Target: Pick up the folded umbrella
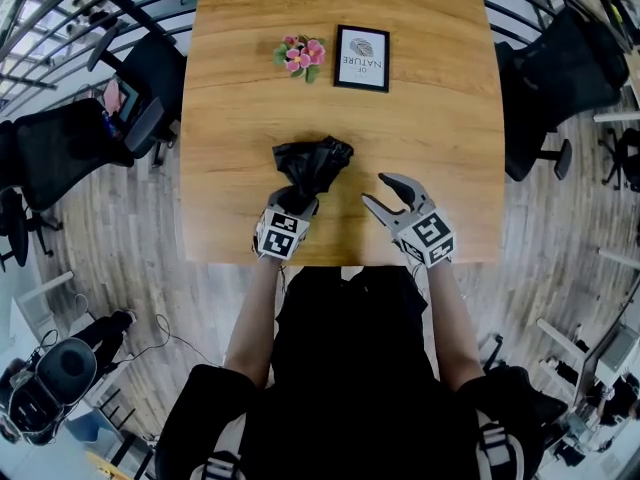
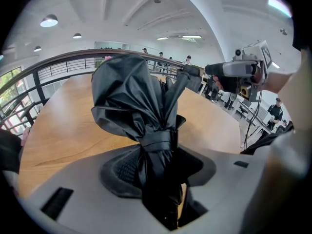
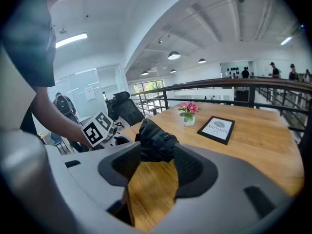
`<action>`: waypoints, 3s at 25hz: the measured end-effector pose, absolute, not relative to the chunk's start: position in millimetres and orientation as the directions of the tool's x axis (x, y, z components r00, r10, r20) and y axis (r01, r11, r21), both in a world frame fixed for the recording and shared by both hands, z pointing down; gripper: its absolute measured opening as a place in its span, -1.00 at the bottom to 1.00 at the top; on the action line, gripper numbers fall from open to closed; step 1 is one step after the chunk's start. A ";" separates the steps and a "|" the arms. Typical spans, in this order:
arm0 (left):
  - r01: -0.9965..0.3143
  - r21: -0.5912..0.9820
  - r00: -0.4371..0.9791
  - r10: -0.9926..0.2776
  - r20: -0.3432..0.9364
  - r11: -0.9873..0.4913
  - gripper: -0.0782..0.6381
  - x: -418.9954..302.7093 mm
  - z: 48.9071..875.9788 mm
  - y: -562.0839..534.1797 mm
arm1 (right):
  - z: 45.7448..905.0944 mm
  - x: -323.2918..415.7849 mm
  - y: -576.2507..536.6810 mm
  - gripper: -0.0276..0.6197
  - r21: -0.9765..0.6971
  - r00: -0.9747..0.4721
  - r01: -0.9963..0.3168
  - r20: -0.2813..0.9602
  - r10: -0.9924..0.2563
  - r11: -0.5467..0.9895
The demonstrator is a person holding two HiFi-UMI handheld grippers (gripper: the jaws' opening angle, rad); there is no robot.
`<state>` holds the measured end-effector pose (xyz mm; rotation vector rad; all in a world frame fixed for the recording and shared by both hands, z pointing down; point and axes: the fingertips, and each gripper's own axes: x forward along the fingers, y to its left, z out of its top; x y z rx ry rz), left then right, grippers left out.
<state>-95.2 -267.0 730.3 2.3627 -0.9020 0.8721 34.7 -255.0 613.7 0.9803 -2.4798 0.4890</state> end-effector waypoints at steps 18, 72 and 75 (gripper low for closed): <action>-0.783 0.097 0.559 -0.626 0.544 -0.615 -0.16 -79.0 616.4 -285.9 | 568.8 67.1 -264.1 -0.29 -0.126 -0.693 -0.683 0.421 -0.585 0.719; -0.934 -0.025 0.317 -0.858 0.403 -0.357 -0.16 -3.5 509.8 -192.6 | 510.4 161.1 -245.4 -0.43 0.002 -0.775 -0.583 0.297 -0.557 0.812; -0.935 -0.032 0.311 -0.859 0.408 -0.354 -0.16 -3.1 511.5 -191.2 | 512.8 161.4 -244.7 -0.43 0.002 -0.778 -0.580 0.297 -0.554 0.815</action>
